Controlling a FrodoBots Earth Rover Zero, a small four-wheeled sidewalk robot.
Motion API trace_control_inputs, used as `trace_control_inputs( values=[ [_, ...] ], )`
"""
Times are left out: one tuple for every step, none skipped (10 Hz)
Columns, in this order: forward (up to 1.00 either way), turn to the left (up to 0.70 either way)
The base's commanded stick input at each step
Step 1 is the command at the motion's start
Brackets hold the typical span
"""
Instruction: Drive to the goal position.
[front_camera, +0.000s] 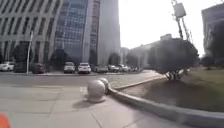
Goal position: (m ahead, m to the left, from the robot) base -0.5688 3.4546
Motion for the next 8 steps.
trace_control_inputs(
  values=[
    [0.7,0.0],
    [0.7,0.0],
    [0.7,0.0],
    [0.7,0.0],
    [0.7,0.0],
    [0.55,0.0],
    [0.08,0.0],
    [0.0,0.0]
  ],
)
